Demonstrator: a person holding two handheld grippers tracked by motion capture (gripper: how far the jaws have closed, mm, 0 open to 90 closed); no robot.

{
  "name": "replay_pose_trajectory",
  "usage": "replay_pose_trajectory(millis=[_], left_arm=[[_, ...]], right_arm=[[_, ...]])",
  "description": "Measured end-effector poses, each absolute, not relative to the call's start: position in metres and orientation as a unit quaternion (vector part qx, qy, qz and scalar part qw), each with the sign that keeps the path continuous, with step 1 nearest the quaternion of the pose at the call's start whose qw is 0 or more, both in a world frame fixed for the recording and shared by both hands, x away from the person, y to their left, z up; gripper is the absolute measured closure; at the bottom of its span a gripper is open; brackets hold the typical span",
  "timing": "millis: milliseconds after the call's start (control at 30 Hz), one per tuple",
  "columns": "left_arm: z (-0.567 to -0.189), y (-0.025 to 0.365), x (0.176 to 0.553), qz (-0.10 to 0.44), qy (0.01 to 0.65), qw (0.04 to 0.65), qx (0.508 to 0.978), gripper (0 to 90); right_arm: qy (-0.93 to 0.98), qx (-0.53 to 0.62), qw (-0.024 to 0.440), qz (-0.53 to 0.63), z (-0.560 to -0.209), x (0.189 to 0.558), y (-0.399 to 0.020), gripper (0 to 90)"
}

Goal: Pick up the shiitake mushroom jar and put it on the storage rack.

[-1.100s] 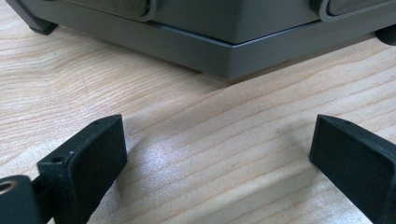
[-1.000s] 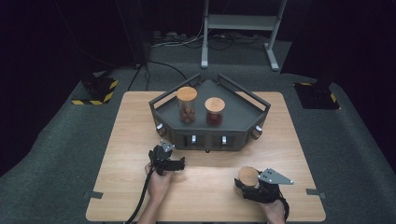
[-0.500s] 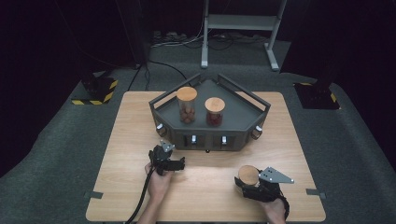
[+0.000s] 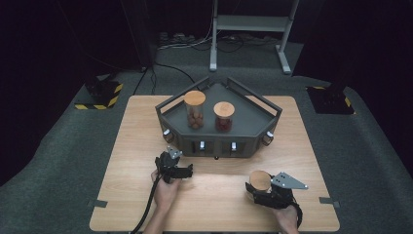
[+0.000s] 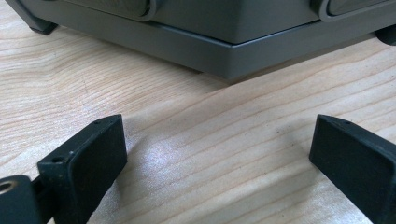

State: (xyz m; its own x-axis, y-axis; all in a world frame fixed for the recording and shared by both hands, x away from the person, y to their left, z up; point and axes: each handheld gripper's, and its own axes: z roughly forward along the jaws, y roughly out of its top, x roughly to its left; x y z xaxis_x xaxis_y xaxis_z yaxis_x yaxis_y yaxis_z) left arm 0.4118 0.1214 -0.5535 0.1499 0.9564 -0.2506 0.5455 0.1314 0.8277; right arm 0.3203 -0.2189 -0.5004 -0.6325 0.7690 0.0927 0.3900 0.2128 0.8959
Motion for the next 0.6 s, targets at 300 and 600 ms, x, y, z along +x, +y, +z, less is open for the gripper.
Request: replay_pose_trajectory(millis=[300,600], left_arm=[[-0.553,0.121,0.412,0.233,0.609,0.441,0.617,3.8],[-0.553,0.121,0.412,0.233,0.609,0.441,0.617,3.8]], right_arm=[[0.749,0.394,0.199,0.495,-0.495,0.324,-0.219,24.0],[0.743,0.4,0.209,0.494,-0.489,0.327,-0.217,24.1]])
